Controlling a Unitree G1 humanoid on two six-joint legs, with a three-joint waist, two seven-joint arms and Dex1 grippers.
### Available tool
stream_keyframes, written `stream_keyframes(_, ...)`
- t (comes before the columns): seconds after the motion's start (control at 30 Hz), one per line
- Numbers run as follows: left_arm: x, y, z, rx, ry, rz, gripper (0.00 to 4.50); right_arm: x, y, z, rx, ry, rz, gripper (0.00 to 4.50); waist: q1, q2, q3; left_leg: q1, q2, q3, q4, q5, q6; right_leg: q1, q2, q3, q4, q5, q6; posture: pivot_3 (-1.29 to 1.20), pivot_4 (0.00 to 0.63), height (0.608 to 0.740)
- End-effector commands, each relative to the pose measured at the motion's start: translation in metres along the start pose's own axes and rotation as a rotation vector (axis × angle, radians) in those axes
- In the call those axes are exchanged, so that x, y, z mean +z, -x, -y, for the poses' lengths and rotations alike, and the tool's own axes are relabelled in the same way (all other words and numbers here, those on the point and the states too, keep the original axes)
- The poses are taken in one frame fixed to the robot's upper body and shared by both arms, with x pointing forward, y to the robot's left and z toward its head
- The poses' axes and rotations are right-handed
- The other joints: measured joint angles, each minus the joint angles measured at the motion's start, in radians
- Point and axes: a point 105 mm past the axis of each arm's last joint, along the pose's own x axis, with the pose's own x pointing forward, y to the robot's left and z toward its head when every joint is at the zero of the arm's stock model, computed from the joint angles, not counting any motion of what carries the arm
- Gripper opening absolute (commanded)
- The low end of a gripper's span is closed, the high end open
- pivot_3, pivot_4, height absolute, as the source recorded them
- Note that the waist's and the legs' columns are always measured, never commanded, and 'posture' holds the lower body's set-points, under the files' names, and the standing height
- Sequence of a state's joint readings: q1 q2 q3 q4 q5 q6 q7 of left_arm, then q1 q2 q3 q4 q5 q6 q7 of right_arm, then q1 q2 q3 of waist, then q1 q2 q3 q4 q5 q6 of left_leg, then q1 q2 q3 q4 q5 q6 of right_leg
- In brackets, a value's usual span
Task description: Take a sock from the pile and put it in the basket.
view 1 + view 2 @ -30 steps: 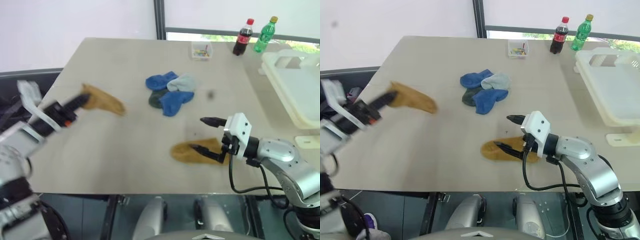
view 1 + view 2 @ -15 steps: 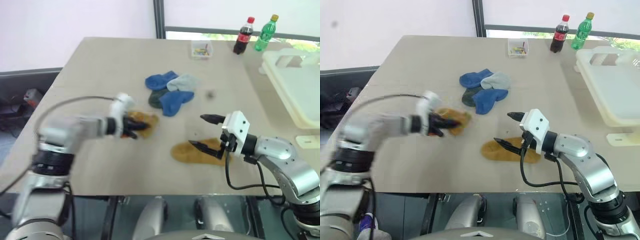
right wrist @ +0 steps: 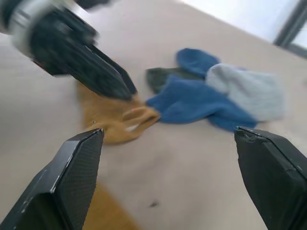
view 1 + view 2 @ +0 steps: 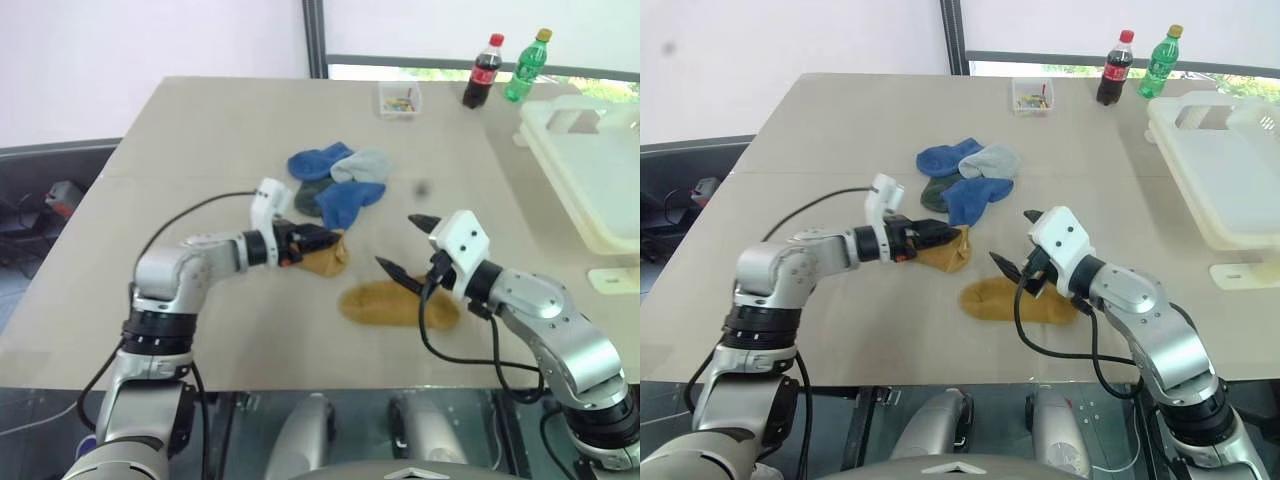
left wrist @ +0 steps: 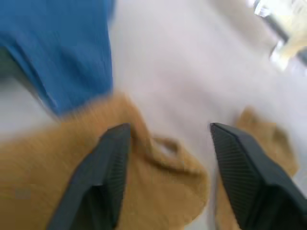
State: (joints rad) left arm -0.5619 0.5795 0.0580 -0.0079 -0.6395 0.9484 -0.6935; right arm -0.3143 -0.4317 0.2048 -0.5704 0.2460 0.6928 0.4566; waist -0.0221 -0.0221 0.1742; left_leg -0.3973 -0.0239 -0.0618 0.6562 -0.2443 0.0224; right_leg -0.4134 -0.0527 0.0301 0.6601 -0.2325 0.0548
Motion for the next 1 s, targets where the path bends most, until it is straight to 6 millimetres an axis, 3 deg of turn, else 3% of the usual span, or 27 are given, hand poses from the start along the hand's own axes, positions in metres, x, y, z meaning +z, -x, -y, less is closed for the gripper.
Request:
stream_keyframes(0.03,0.017,0.015,-0.017,0.106,-0.099,0.094,2.83,-0.005,-0.022,0.000,0.003,-0.062,-0.049,4.50,0.005,0.000,0.000,0.000,0.000,0.000,0.000,0.000,0.000,0.000,0.000,0.000,0.000,0.000,0.000,0.00,0.150,0.740)
stream_keyframes(0.23,-0.015,0.017,-0.040,0.268,-0.193,0.039,2.83,-0.011,-0.052,-0.015,0.074,-0.117,-0.082,4.50,0.011,0.000,0.000,-0.002,-0.002,-0.001,-0.001,0.002,-0.004,0.000,-0.002,-0.001,-0.004,0.000,0.000,0.00,0.150,0.740)
stream_keyframes(0.33,-0.026,0.018,-0.045,0.317,-0.178,0.033,2.83,-0.024,-0.061,-0.018,0.090,-0.152,-0.111,4.50,0.011,0.000,0.000,-0.003,-0.002,0.000,-0.003,0.002,-0.004,-0.002,-0.002,-0.001,-0.004,0.000,0.000,0.00,0.150,0.740)
stream_keyframes(0.47,-0.032,0.021,-0.046,0.341,-0.162,0.040,2.83,-0.037,-0.068,-0.018,0.094,-0.143,-0.136,4.50,0.007,0.000,0.000,-0.002,-0.002,-0.001,-0.003,0.000,0.000,-0.001,-0.002,-0.001,-0.002,0.000,0.000,0.00,0.150,0.740)
stream_keyframes(0.8,-0.018,0.042,-0.048,0.357,-0.107,0.096,2.83,-0.031,-0.085,-0.022,0.140,-0.138,-0.101,4.50,0.002,0.000,0.000,-0.001,-0.002,-0.001,-0.003,0.000,0.000,-0.002,-0.002,-0.001,-0.001,0.000,0.000,0.00,0.150,0.740)
stream_keyframes(0.93,-0.035,0.046,-0.054,0.384,-0.108,0.024,2.83,-0.039,-0.085,-0.024,0.155,-0.131,-0.126,4.50,0.003,0.000,0.000,-0.001,-0.002,-0.001,-0.003,0.000,0.000,-0.002,-0.002,-0.001,-0.001,0.000,0.000,0.00,0.150,0.740)
stream_keyframes(1.0,-0.047,0.044,-0.056,0.390,-0.102,-0.016,2.88,-0.044,-0.084,-0.024,0.154,-0.122,-0.141,3.59,0.003,0.000,0.000,-0.001,-0.002,-0.001,-0.003,0.000,0.000,-0.002,-0.002,-0.001,-0.001,0.000,0.000,0.00,0.150,0.740)
